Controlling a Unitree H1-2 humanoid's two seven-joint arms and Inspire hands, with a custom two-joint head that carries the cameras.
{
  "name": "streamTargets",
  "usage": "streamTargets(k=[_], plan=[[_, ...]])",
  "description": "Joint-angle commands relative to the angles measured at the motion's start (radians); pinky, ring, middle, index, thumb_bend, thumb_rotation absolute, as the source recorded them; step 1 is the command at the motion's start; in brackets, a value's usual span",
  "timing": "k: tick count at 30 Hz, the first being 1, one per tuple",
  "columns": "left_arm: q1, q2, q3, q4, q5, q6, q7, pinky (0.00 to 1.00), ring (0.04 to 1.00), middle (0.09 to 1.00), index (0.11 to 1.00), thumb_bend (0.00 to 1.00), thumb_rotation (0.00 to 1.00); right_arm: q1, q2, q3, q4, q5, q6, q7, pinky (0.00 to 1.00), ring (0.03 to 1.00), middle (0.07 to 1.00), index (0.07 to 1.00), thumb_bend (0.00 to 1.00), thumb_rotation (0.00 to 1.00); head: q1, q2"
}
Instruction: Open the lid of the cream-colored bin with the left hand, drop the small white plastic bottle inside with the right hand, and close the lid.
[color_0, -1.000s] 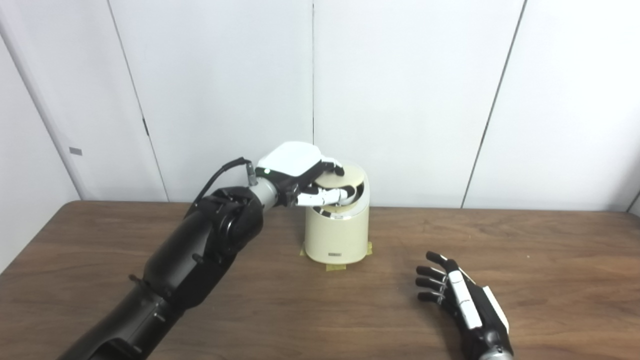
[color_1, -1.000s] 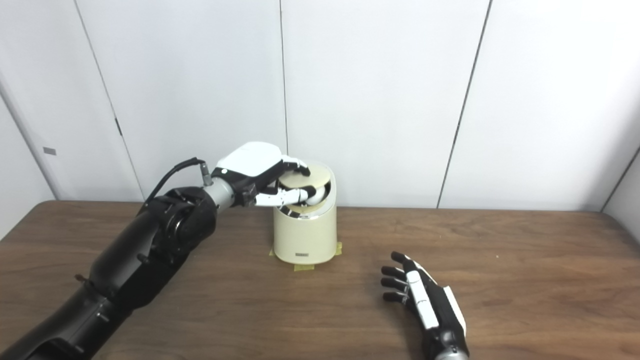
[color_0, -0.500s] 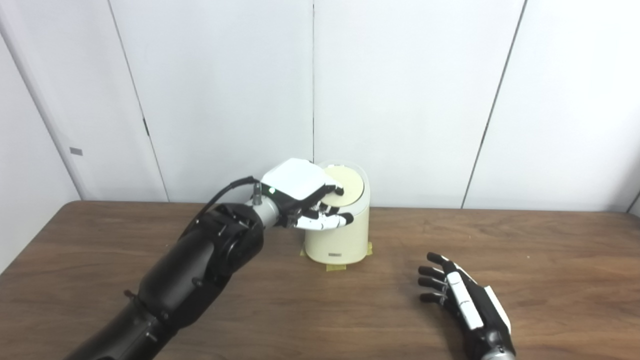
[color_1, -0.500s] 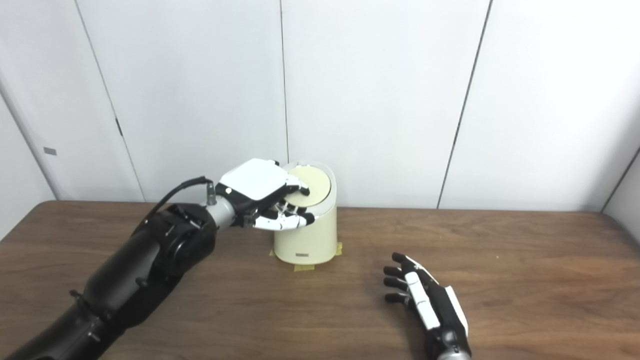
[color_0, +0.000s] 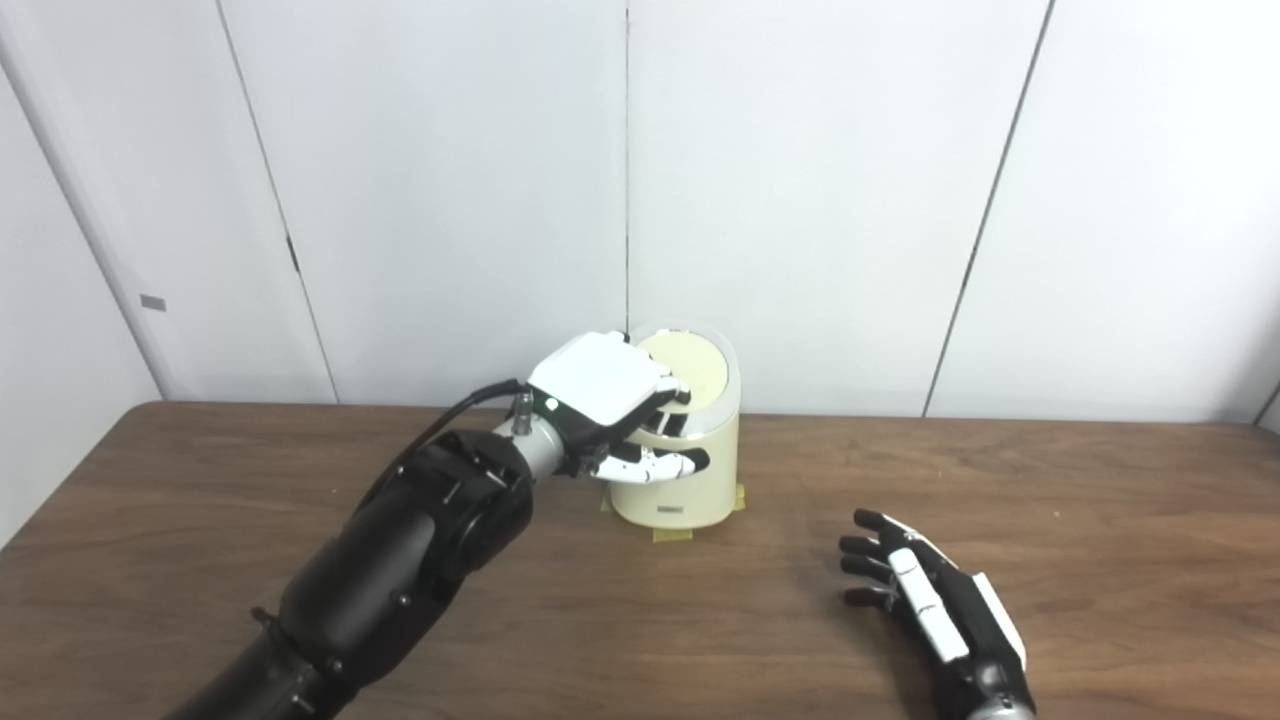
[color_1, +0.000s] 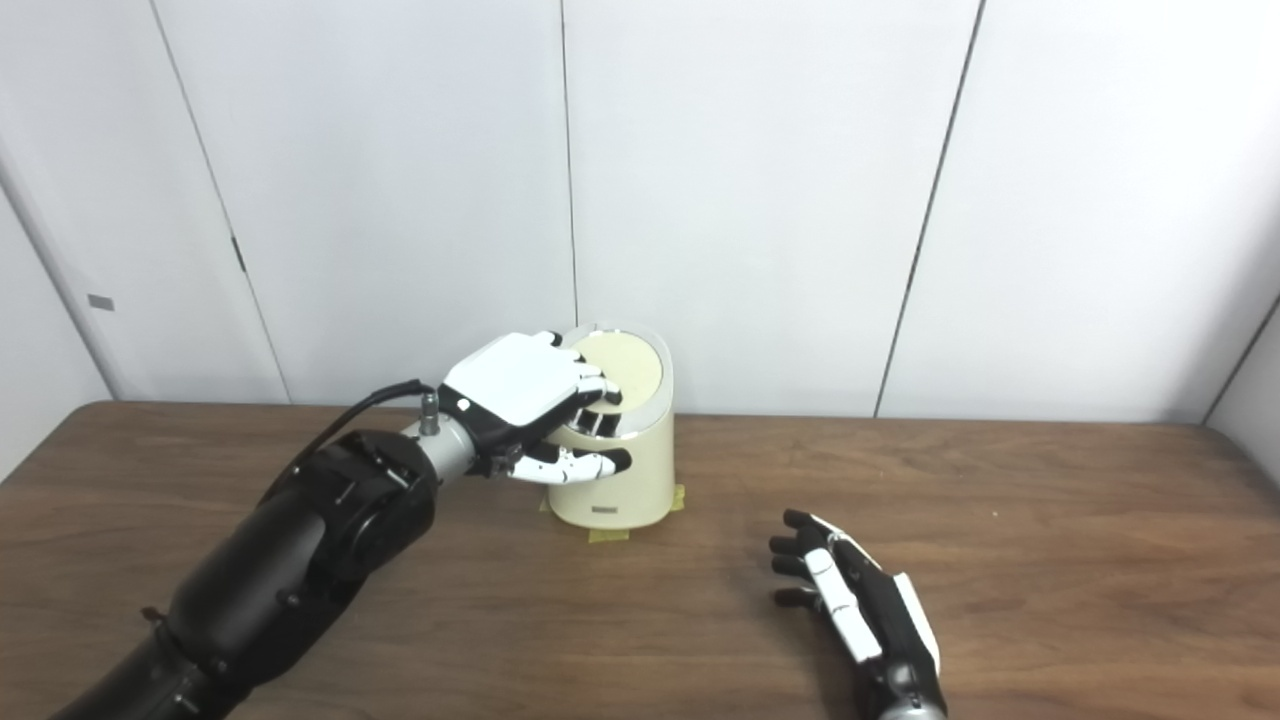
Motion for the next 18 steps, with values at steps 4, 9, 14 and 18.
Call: streamTargets(k=[4, 9, 14, 18], plan=[[-0.025, 0.005, -0.01, 0.014, 0.025, -0.015, -0.051, 1.0, 0.947, 0.906, 0.874, 0.46, 1.0, 0.001, -0.004, -0.012, -0.03, -0.001, -0.002, -0.01, 0.67, 0.738, 0.725, 0.782, 0.49, 0.8, 0.0, 0.003], [-0.024, 0.006, -0.023, 0.032, 0.051, -0.04, -0.06, 1.0, 0.937, 0.896, 0.857, 0.5, 1.0, 0.002, 0.001, -0.019, -0.04, 0.019, 0.011, -0.006, 0.68, 0.745, 0.726, 0.789, 0.49, 0.8, -0.003, 0.007], [-0.015, 0.006, -0.021, 0.037, 0.056, -0.053, -0.051, 1.0, 0.927, 0.885, 0.846, 0.5, 1.0, 0.003, -0.002, -0.019, -0.047, 0.019, 0.02, -0.008, 0.68, 0.741, 0.725, 0.792, 0.49, 0.81, -0.002, 0.01], [-0.004, 0.002, -0.013, 0.03, 0.049, -0.05, -0.041, 1.0, 0.923, 0.879, 0.839, 0.49, 1.0, 0.002, -0.004, -0.021, -0.053, 0.021, 0.032, -0.008, 0.68, 0.742, 0.727, 0.795, 0.48, 0.81, -0.003, 0.012]])
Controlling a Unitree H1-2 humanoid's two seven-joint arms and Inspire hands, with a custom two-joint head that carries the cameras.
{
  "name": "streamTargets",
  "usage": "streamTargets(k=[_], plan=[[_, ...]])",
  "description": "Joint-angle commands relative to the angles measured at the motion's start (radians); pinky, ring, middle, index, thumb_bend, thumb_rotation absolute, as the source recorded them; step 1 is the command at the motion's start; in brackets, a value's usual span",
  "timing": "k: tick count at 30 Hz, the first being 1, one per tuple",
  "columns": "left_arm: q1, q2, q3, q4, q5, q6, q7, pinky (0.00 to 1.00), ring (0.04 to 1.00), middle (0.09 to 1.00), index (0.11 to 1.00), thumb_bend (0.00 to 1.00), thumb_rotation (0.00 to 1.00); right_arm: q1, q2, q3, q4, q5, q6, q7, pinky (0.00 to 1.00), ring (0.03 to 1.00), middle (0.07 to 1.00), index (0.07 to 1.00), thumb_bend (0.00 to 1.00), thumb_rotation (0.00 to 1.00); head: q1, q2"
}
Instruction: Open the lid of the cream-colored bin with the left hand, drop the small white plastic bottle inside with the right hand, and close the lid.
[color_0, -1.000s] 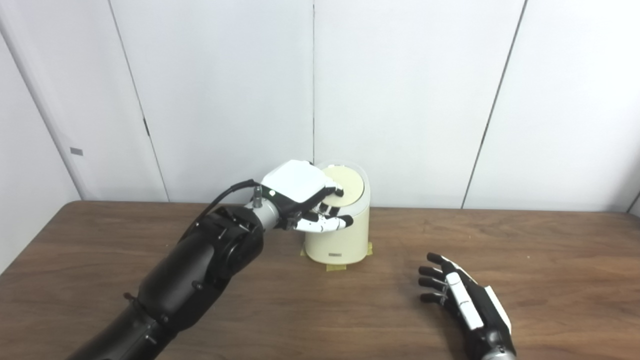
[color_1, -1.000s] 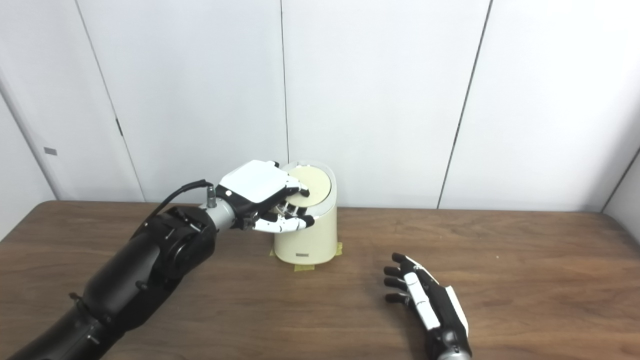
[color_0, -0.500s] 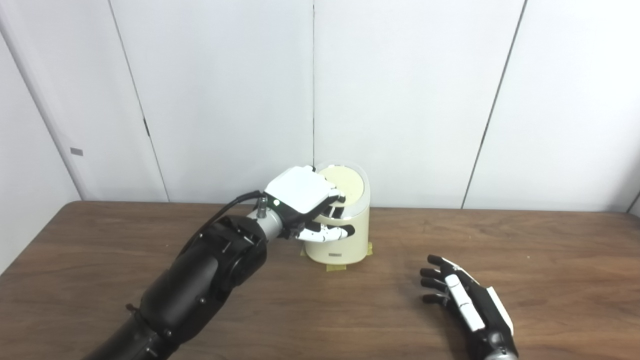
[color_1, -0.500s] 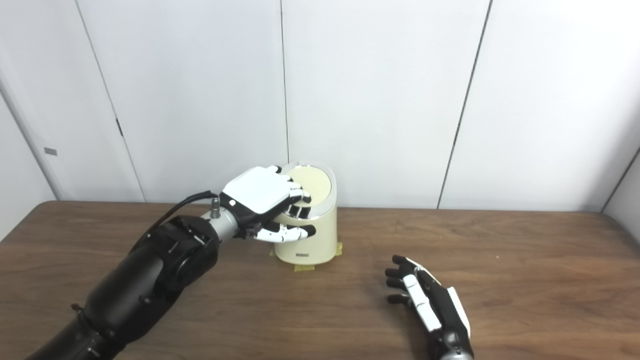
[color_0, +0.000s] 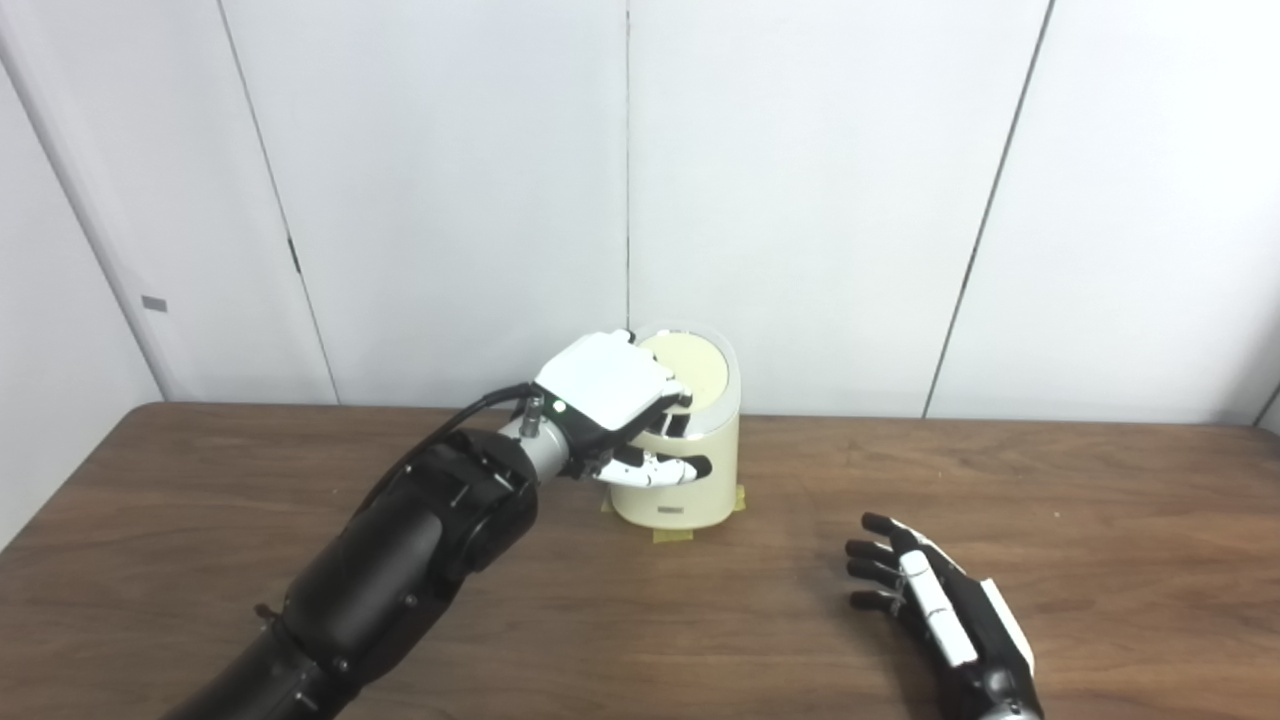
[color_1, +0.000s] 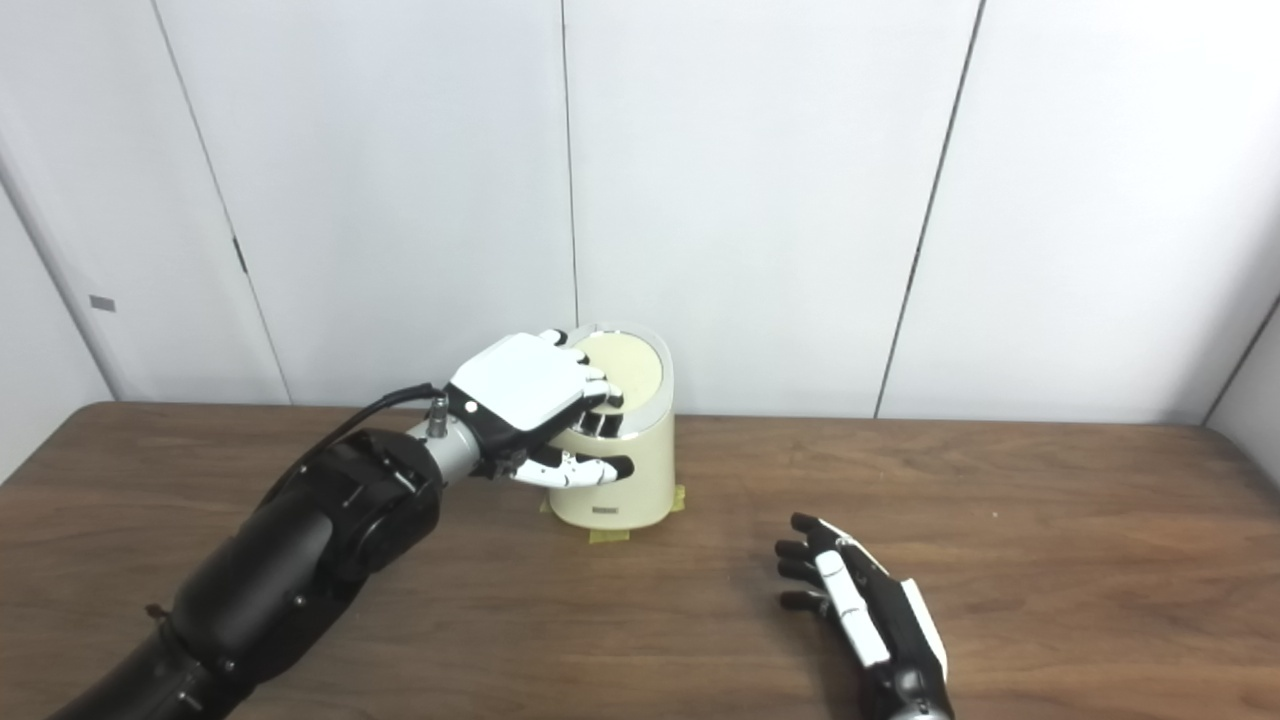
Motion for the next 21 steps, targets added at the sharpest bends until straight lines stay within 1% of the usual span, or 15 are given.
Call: streamTargets(k=[1, 5, 7, 10, 11, 12, 15, 16, 18, 21], plan=[[0.005, 0.003, -0.001, 0.019, -0.005, -0.012, -0.018, 1.0, 0.92, 0.876, 0.836, 0.49, 1.0, -0.011, -0.005, -0.012, -0.029, 0.0, 0.008, -0.008, 0.68, 0.743, 0.727, 0.795, 0.48, 0.81, 0.001, 0.0], [0.027, -0.002, 0.032, -0.012, -0.03, -0.017, 0.041, 0.99, 0.903, 0.867, 0.844, 0.47, 0.92, -0.011, -0.006, -0.008, -0.044, -0.013, 0.022, -0.013, 0.68, 0.736, 0.722, 0.793, 0.48, 0.81, 0.001, 0.003], [0.041, -0.008, 0.053, -0.034, -0.038, -0.028, 0.09, 0.96, 0.89, 0.857, 0.852, 0.44, 0.86, -0.012, -0.007, -0.006, -0.045, -0.015, 0.019, -0.013, 0.67, 0.736, 0.723, 0.791, 0.47, 0.81, 0.001, 0.004], [0.061, -0.022, 0.08, -0.073, -0.042, -0.042, 0.149, 0.93, 0.876, 0.844, 0.847, 0.4, 0.82, -0.017, -0.007, -0.005, -0.042, -0.015, 0.019, -0.013, 0.67, 0.732, 0.719, 0.788, 0.48, 0.81, 0.0, 0.007], [0.067, -0.029, 0.091, -0.081, -0.047, -0.046, 0.174, 0.92, 0.872, 0.841, 0.843, 0.4, 0.8, -0.018, -0.005, -0.004, -0.042, -0.013, 0.02, -0.012, 0.67, 0.731, 0.717, 0.788, 0.48, 0.81, -0.001, 0.007], [0.075, -0.037, 0.103, -0.086, -0.051, -0.053, 0.204, 0.9, 0.862, 0.833, 0.832, 0.39, 0.75, -0.019, -0.004, -0.004, -0.041, -0.01, 0.02, -0.011, 0.67, 0.731, 0.716, 0.788, 0.48, 0.81, -0.001, 0.005], [0.1, -0.064, 0.142, -0.094, -0.048, -0.065, 0.312, 0.85, 0.827, 0.807, 0.804, 0.39, 0.66, -0.02, -0.005, 0.002, -0.038, -0.014, 0.012, -0.01, 0.67, 0.732, 0.714, 0.785, 0.48, 0.8, 0.0, -0.001], [0.107, -0.072, 0.152, -0.098, -0.043, -0.063, 0.331, 0.83, 0.815, 0.799, 0.797, 0.38, 0.64, -0.02, -0.006, 0.005, -0.035, -0.019, 0.007, -0.01, 0.67, 0.731, 0.711, 0.784, 0.47, 0.8, 0.0, -0.001], [0.128, -0.09, 0.175, -0.114, -0.04, -0.05, 0.352, 0.82, 0.82, 0.808, 0.804, 0.36, 0.66, -0.021, -0.013, 0.017, -0.022, -0.044, -0.013, -0.015, 0.66, 0.727, 0.706, 0.778, 0.48, 0.82, -0.002, -0.003], [0.16, -0.108, 0.202, -0.147, -0.037, -0.036, 0.364, 0.8, 0.824, 0.814, 0.81, 0.35, 0.66, -0.02, -0.02, 0.037, -0.02, -0.085, -0.026, -0.02, 0.65, 0.721, 0.702, 0.77, 0.48, 0.86, -0.004, 0.0]])
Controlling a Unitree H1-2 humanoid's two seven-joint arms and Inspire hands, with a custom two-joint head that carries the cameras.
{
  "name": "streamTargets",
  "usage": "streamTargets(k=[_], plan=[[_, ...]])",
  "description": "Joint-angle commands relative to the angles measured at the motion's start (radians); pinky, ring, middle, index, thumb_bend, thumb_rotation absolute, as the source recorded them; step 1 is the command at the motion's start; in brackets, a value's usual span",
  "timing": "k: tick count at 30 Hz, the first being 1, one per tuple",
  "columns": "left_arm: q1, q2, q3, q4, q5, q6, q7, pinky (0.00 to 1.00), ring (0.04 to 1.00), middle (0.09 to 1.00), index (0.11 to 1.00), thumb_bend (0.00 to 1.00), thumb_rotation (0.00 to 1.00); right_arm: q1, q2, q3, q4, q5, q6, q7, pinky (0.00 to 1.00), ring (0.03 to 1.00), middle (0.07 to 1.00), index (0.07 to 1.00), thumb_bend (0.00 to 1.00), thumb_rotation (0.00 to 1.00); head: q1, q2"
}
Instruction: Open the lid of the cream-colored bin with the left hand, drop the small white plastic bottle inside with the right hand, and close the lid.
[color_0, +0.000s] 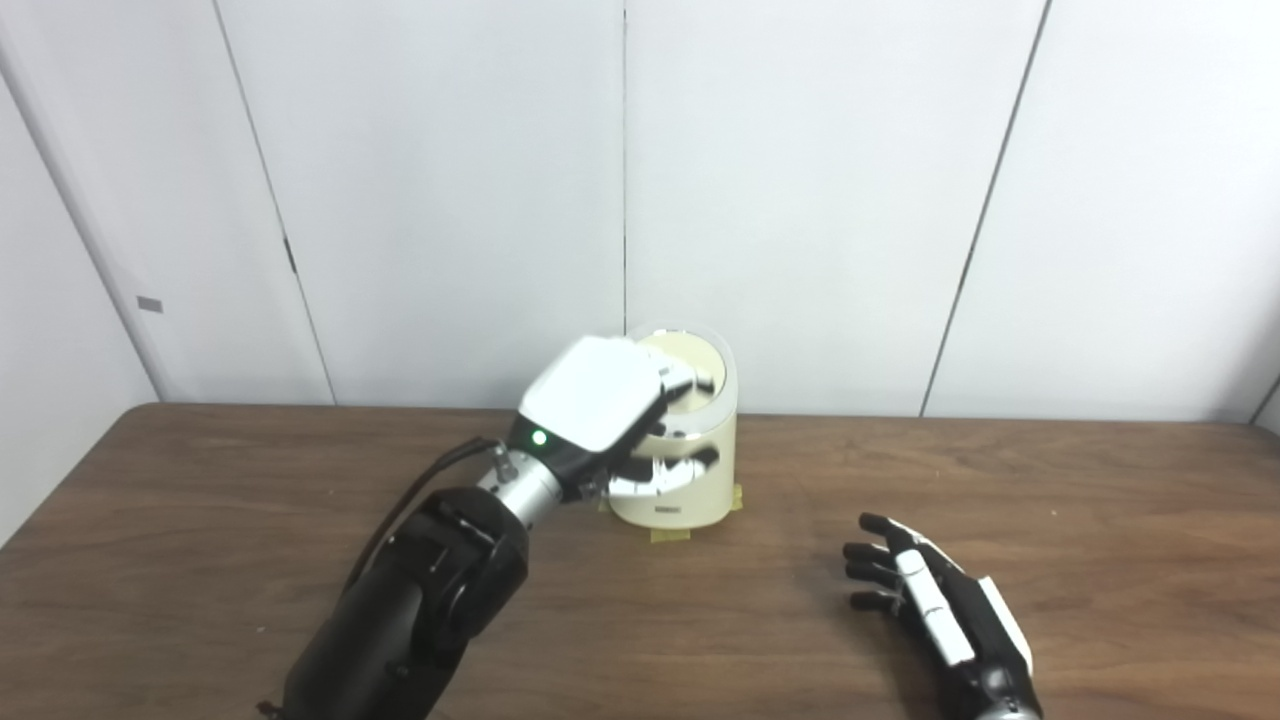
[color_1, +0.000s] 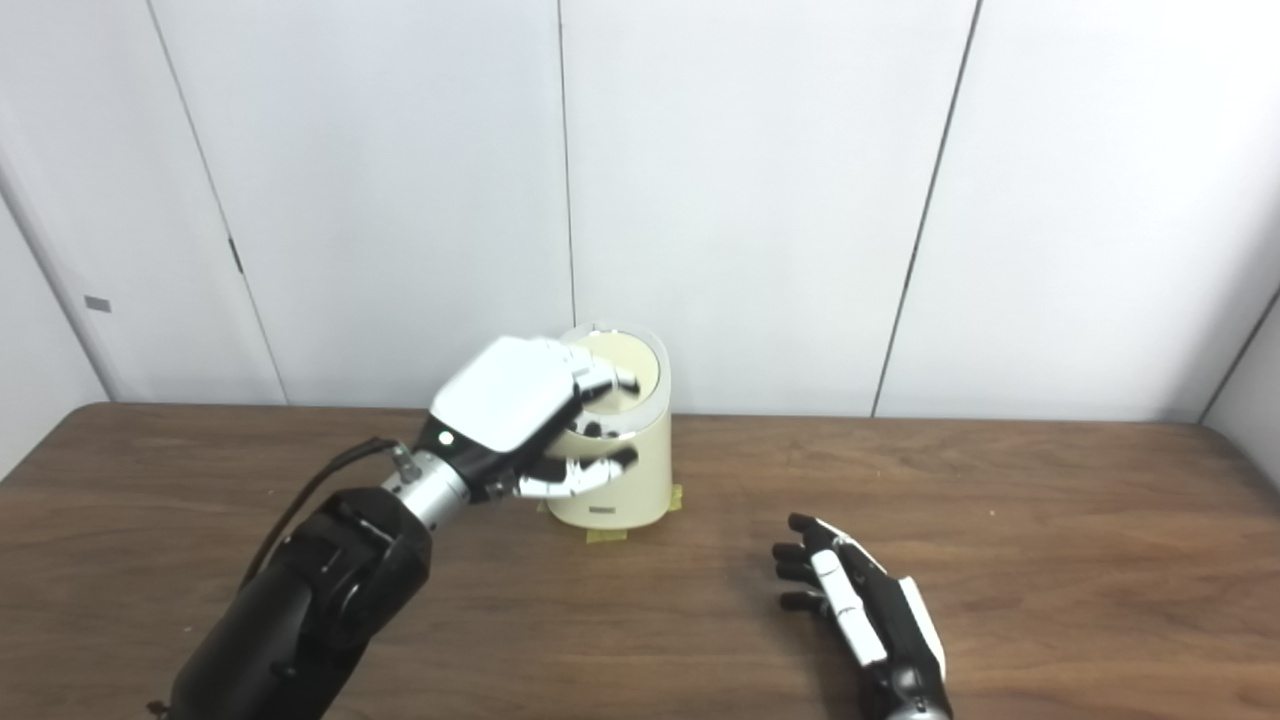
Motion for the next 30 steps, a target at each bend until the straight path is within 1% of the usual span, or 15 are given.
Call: streamTargets(k=[1, 5, 7, 9, 12, 15, 17, 18, 20, 22, 23, 25, 27, 29, 30], plan=[[-0.003, -0.007, 0.029, -0.051, 0.008, 0.019, 0.048, 0.79, 0.819, 0.81, 0.812, 0.34, 0.67, -0.018, -0.011, 0.011, -0.011, -0.035, -0.031, -0.01, 0.64, 0.72, 0.702, 0.767, 0.47, 0.88, 0.001, 0.0], [0.073, -0.038, 0.083, -0.125, -0.036, 0.064, 0.044, 0.77, 0.811, 0.807, 0.806, 0.35, 0.63, -0.016, -0.007, 0.02, -0.014, -0.048, -0.042, -0.01, 0.63, 0.721, 0.708, 0.767, 0.46, 0.88, -0.001, 0.002], [0.123, -0.052, 0.115, -0.157, -0.077, 0.09, 0.036, 0.76, 0.807, 0.809, 0.804, 0.35, 0.57, -0.014, -0.008, 0.026, -0.017, -0.06, -0.045, -0.009, 0.63, 0.724, 0.712, 0.77, 0.46, 0.89, 0.001, 0.004], [0.178, -0.074, 0.145, -0.186, -0.125, 0.129, 0.021, 0.76, 0.815, 0.82, 0.808, 0.34, 0.55, -0.012, -0.012, 0.037, -0.021, -0.079, -0.045, -0.007, 0.63, 0.727, 0.716, 0.777, 0.47, 0.91, 0.001, 0.003], [0.269, -0.12, 0.191, -0.22, -0.211, 0.196, 0.012, 0.72, 0.815, 0.826, 0.807, 0.33, 0.47, -0.009, -0.013, 0.046, -0.025, -0.091, -0.049, -0.005, 0.62, 0.724, 0.723, 0.781, 0.48, 0.91, -0.005, 0.007], [0.367, -0.162, 0.237, -0.26, -0.308, 0.257, 0.007, 0.72, 0.832, 0.85, 0.824, 0.31, 0.46, -0.007, -0.009, 0.047, -0.03, -0.1, -0.07, -0.012, 0.6, 0.719, 0.73, 0.785, 0.49, 0.92, -0.006, 0.007], [0.412, -0.172, 0.255, -0.282, -0.347, 0.29, -0.001, 0.73, 0.845, 0.865, 0.839, 0.29, 0.5, -0.005, -0.005, 0.049, -0.039, -0.112, -0.078, -0.021, 0.59, 0.717, 0.732, 0.782, 0.49, 0.93, -0.007, 0.008], [0.433, -0.175, 0.263, -0.29, -0.366, 0.297, 0.001, 0.75, 0.851, 0.872, 0.845, 0.29, 0.51, -0.003, -0.003, 0.051, -0.047, -0.118, -0.077, -0.024, 0.59, 0.717, 0.735, 0.782, 0.49, 0.94, -0.005, 0.009], [0.471, -0.179, 0.279, -0.298, -0.412, 0.298, 0.017, 0.75, 0.849, 0.873, 0.849, 0.27, 0.45, 0.002, -0.004, 0.057, -0.06, -0.129, -0.083, -0.027, 0.61, 0.725, 0.748, 0.788, 0.49, 0.96, -0.004, 0.01], [0.499, -0.187, 0.299, -0.299, -0.466, 0.288, 0.035, 0.76, 0.85, 0.878, 0.856, 0.26, 0.44, 0.004, -0.006, 0.06, -0.068, -0.133, -0.092, -0.029, 0.63, 0.745, 0.779, 0.799, 0.51, 0.98, -0.003, 0.012], [0.517, -0.197, 0.321, -0.296, -0.526, 0.28, 0.041, 0.76, 0.852, 0.88, 0.858, 0.26, 0.44, 0.005, -0.002, 0.058, -0.072, -0.132, -0.098, -0.034, 0.64, 0.751, 0.789, 0.802, 0.52, 0.98, -0.004, 0.012], [0.543, -0.21, 0.355, -0.292, -0.619, 0.279, 0.049, 0.84, 0.891, 0.901, 0.886, 0.26, 0.57, 0.006, 0.005, 0.051, -0.076, -0.124, -0.107, -0.04, 0.66, 0.777, 0.819, 0.817, 0.53, 0.95, -0.01, 0.015], [0.569, -0.213, 0.382, -0.285, -0.702, 0.273, 0.051, 0.88, 0.916, 0.919, 0.905, 0.26, 0.69, 0.009, 0.011, 0.042, -0.081, -0.109, -0.114, -0.04, 0.68, 0.805, 0.85, 0.833, 0.53, 0.94, -0.015, 0.018], [0.586, -0.201, 0.389, -0.279, -0.741, 0.263, 0.051, 0.9, 0.935, 0.935, 0.92, 0.26, 0.76, 0.016, 0.013, 0.036, -0.092, -0.096, -0.112, -0.034, 0.7, 0.829, 0.873, 0.846, 0.53, 0.95, -0.017, 0.022], [0.595, -0.191, 0.389, -0.277, -0.755, 0.256, 0.051, 0.91, 0.945, 0.945, 0.928, 0.26, 0.77, 0.022, 0.013, 0.034, -0.102, -0.089, -0.108, -0.031, 0.72, 0.851, 0.89, 0.854, 0.52, 0.96, -0.019, 0.023]])
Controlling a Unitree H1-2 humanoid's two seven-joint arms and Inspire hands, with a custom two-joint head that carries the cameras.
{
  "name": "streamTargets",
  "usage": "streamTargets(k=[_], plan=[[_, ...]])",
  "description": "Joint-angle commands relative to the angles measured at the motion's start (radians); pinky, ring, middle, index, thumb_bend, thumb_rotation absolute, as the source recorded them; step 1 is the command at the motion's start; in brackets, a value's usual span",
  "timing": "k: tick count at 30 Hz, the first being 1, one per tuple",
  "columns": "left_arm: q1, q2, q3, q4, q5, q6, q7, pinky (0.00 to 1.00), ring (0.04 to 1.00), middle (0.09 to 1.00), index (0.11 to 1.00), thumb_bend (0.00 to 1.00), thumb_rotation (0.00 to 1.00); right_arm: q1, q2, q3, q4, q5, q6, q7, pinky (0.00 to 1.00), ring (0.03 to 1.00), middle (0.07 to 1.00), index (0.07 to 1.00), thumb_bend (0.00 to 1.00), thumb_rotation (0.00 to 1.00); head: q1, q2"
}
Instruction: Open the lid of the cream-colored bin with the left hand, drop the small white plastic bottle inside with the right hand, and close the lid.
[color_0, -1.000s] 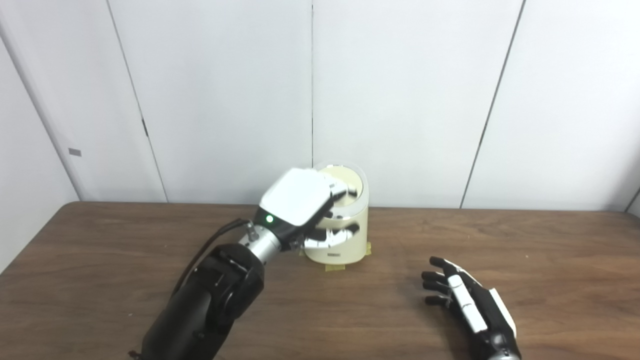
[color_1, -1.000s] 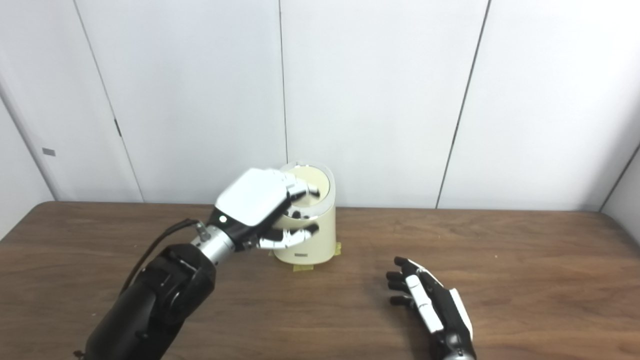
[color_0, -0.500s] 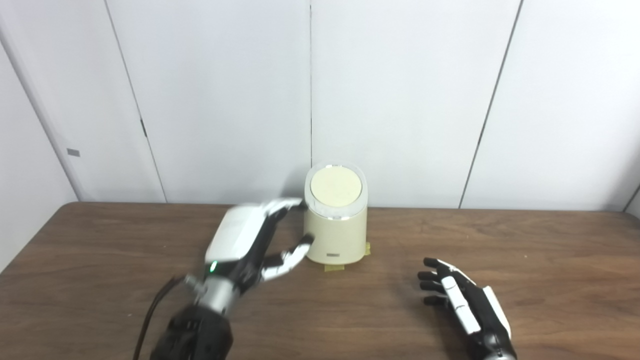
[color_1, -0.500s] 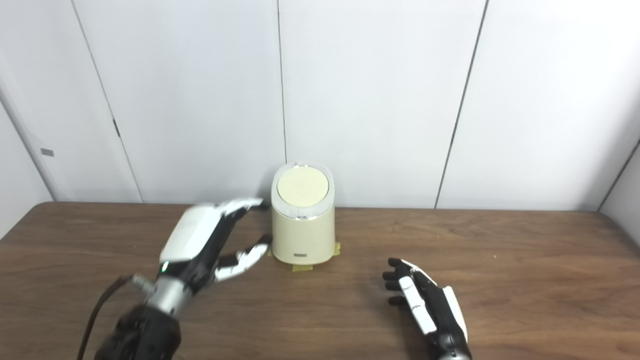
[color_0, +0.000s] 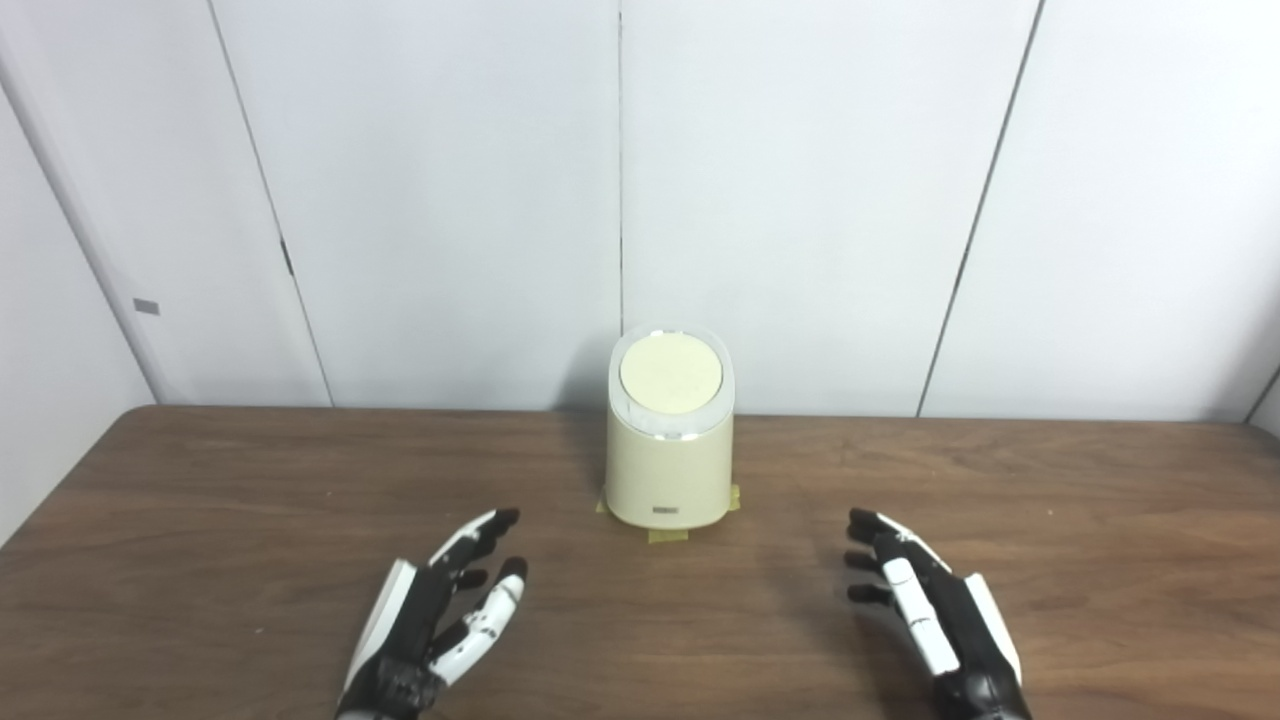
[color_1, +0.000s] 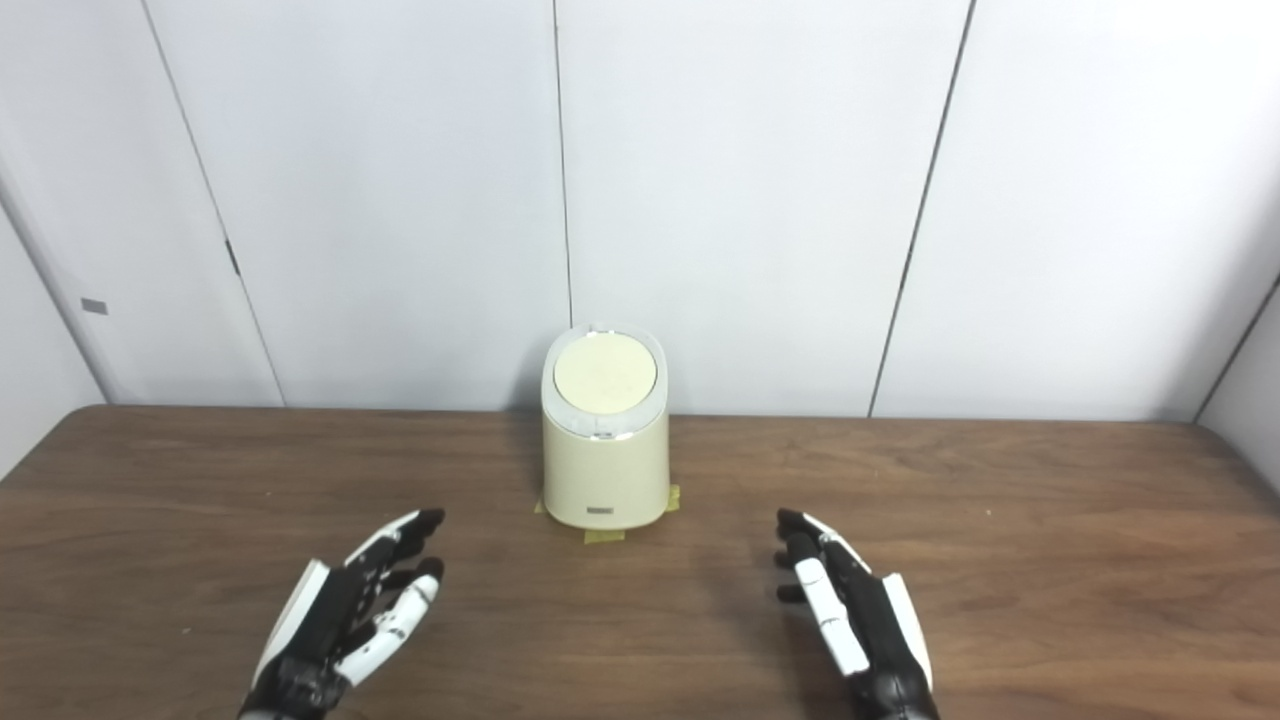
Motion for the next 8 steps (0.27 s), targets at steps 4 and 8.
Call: streamTargets(k=[4, 8], plan=[[0.007, 0.027, 0.015, -0.022, -0.094, -0.041, 0.022, 0.91, 0.955, 0.963, 0.949, 0.28, 0.82, 0.002, 0.003, -0.012, -0.078, 0.02, -0.02, 0.002, 0.76, 0.882, 0.916, 0.87, 0.51, 0.99, -0.001, 0.007], [0.028, 0.011, 0.034, -0.034, -0.153, -0.038, 0.049, 0.91, 0.958, 0.963, 0.963, 0.27, 0.87, 0.02, 0.005, -0.004, -0.102, -0.005, -0.006, -0.003, 0.77, 0.885, 0.924, 0.883, 0.51, 0.99, 0.001, 0.018]])
